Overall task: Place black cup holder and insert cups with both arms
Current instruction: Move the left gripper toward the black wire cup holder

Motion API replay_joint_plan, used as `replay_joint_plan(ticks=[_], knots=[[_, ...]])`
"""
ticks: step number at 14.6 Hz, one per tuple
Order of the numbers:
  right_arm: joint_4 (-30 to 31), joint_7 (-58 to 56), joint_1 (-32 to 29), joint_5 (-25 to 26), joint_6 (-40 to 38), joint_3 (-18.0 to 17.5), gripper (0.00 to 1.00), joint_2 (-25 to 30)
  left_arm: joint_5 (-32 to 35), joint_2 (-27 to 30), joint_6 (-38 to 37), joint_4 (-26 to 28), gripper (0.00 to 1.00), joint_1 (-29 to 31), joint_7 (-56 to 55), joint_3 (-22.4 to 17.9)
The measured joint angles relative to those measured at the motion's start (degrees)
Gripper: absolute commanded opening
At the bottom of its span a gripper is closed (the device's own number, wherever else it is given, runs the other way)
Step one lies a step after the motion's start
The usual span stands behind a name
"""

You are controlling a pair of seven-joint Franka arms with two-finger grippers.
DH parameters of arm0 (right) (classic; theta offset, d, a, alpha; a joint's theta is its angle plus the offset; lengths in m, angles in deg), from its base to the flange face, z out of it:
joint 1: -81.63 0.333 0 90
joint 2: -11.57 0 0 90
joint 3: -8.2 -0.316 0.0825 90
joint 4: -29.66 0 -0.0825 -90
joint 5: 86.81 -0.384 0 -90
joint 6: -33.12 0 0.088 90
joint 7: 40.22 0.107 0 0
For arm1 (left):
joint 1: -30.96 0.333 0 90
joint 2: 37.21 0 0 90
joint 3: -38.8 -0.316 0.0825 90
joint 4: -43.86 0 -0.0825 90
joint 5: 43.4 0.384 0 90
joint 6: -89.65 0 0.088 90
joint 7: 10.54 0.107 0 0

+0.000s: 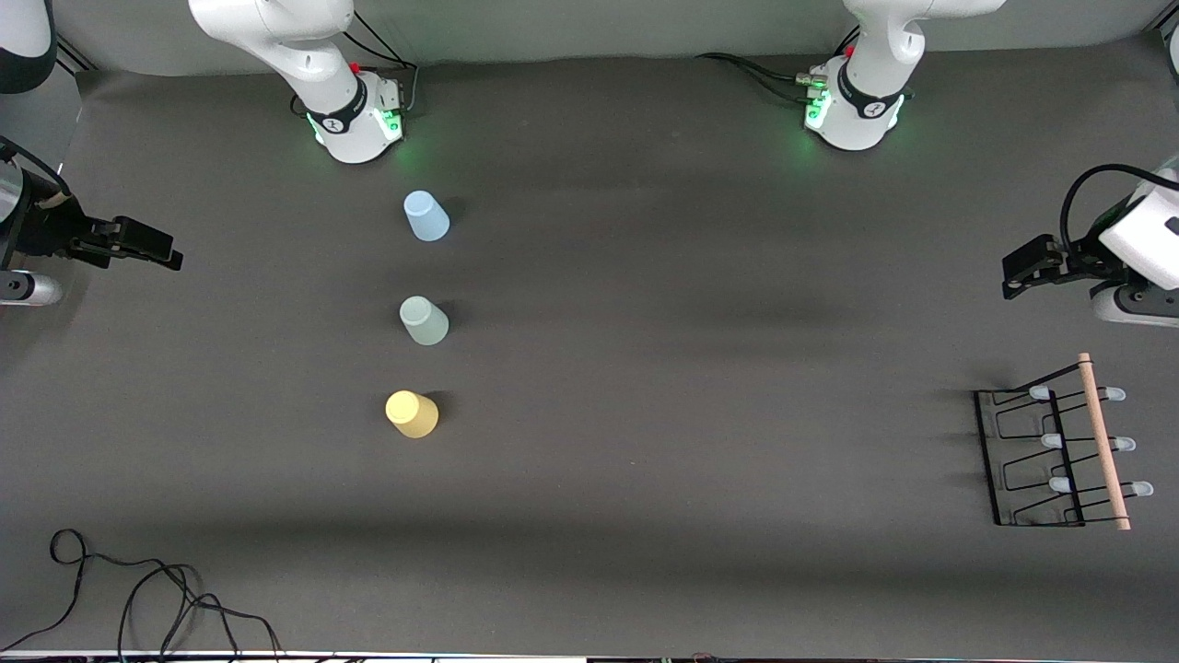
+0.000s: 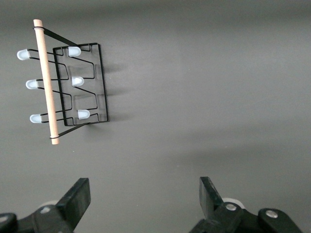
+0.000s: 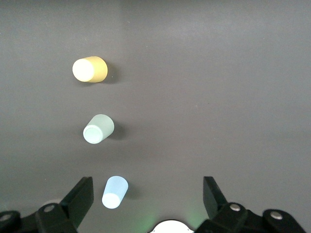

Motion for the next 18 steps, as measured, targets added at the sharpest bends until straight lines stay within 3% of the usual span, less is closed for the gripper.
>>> replay_joint_plan(ticks=[9, 15, 18], knots=[[0.0, 0.0, 0.1, -0.2, 0.0, 0.0, 1.0, 0.0, 0.0, -3.1, 2.3, -0.2, 1.0, 1.0, -0.3, -0.6], [0.0, 0.0, 0.1, -0.3, 0.0, -0.1, 1.0, 0.0, 0.0, -11.4, 12.4, -0.9, 1.0, 7.1, 3.1, -0.9], [0.0, 0.0, 0.1, -0.3, 0.0, -0.1, 1.0, 0.0, 0.1, -18.3, 13.5, -5.1, 1.0, 10.5, 6.9, -0.9]])
